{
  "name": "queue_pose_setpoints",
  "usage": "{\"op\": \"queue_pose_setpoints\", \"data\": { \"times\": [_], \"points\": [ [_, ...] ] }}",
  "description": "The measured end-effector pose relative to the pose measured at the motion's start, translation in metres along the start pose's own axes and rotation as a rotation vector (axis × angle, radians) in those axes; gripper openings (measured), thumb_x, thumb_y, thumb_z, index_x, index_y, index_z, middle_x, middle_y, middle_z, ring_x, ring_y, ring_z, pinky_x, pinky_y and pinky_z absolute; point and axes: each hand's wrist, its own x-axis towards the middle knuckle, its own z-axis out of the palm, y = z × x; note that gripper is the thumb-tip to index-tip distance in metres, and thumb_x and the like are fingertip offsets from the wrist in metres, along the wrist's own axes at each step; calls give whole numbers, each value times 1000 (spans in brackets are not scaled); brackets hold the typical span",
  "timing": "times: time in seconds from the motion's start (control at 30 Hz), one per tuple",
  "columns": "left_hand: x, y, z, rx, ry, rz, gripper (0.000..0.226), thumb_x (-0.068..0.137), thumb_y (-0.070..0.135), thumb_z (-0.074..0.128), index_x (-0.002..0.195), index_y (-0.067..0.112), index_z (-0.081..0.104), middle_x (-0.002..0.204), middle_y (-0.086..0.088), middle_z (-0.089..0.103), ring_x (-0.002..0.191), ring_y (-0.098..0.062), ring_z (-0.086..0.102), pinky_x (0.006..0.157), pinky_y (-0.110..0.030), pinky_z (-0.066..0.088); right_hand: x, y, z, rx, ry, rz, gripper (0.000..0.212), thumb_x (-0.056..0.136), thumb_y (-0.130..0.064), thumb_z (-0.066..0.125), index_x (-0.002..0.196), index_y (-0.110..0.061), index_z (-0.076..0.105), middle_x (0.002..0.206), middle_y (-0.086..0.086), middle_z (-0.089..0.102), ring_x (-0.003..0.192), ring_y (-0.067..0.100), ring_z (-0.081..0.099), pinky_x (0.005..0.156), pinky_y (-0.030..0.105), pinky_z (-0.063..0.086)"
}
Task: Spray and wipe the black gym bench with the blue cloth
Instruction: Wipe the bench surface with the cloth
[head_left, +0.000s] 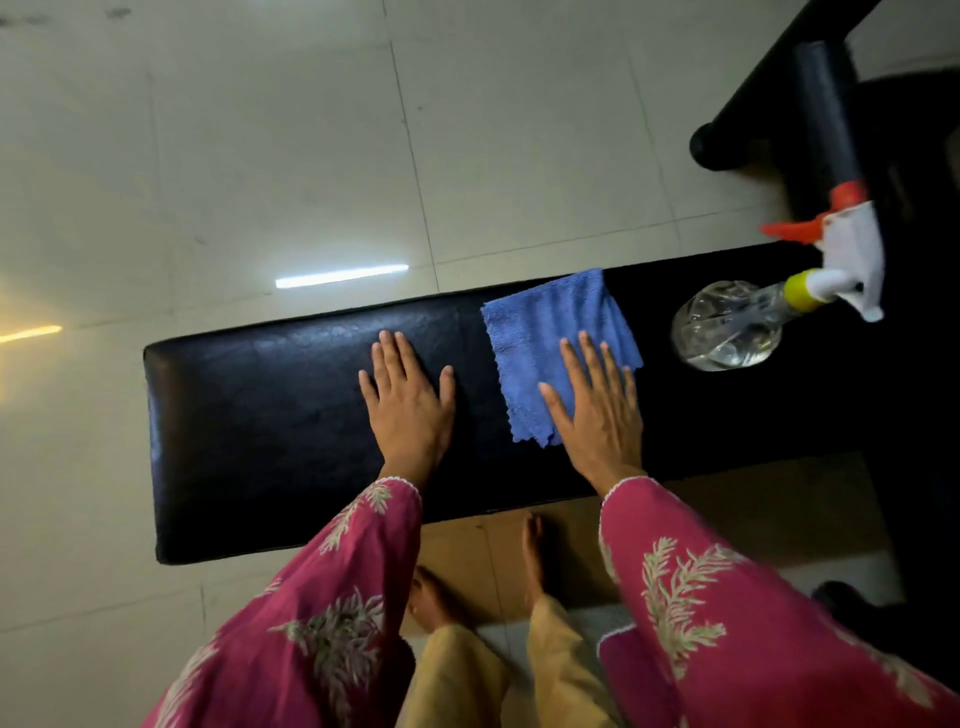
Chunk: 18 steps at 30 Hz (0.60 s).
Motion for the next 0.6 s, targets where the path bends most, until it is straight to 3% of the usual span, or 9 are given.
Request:
{"op": "queue_pose_setpoints", "data": {
  "times": [0.1, 0.17, 0.23, 0.3, 0.43, 0.5, 0.6],
  "points": [
    [-11, 28, -20, -132, -86, 114, 66, 97, 42, 35, 147, 7, 11, 157, -10, 13, 144, -22, 11, 117, -40, 9, -35, 21, -18, 35, -25, 83, 80, 85, -67, -2, 143, -22, 28, 152, 2, 27, 141, 22, 23, 113, 44, 18],
    [-23, 58, -32, -298, -149, 205, 68, 95, 42, 42, 147, 8, 13, 155, -10, 21, 141, -22, 21, 115, -36, 18, -55, 43, -32, 65, -7, 190, 79, 85, -67, 6, 142, -19, 33, 150, 4, 31, 140, 23, 26, 113, 46, 19],
    [-34, 90, -42, -440, -195, 278, 76, 91, 43, 52, 148, 11, 13, 153, -7, 25, 138, -21, 28, 109, -29, 24, -69, 70, -44, 90, -5, 309, 77, 84, -63, 13, 139, -16, 38, 148, 7, 35, 138, 25, 29, 112, 49, 23],
    [-43, 126, -45, -495, -215, 387, 88, 83, 45, 63, 148, 14, 12, 154, -4, 24, 139, -18, 27, 108, -24, 23, -74, 105, -60, 108, 7, 381, 88, 82, -71, 5, 138, -14, 40, 148, 9, 36, 138, 27, 30, 111, 50, 23],
    [-41, 194, -33, -555, -231, 486, 107, 71, 41, 76, 147, 12, 7, 155, 2, 15, 141, -8, 13, 113, -21, 10, -52, 174, -81, 103, 5, 364, 98, 76, -77, -7, 141, -16, 33, 150, 9, 30, 140, 27, 25, 112, 49, 19],
    [-39, 227, -22, -668, -229, 456, 117, 63, 42, 82, 148, 15, 6, 151, 13, 11, 138, 0, 11, 114, -20, 12, -34, 207, -82, 63, -16, 312, 94, 77, -76, -5, 143, -18, 30, 151, 9, 28, 139, 27, 24, 111, 50, 19],
    [-43, 266, -3, -901, -114, 356, 119, 57, 43, 83, 148, 23, 9, 147, 26, 14, 137, 0, 24, 110, -18, 25, -13, 249, -81, 35, -69, 211, 92, 76, -78, -2, 145, -22, 22, 154, 6, 21, 141, 24, 16, 112, 50, 15]
  ]
}}
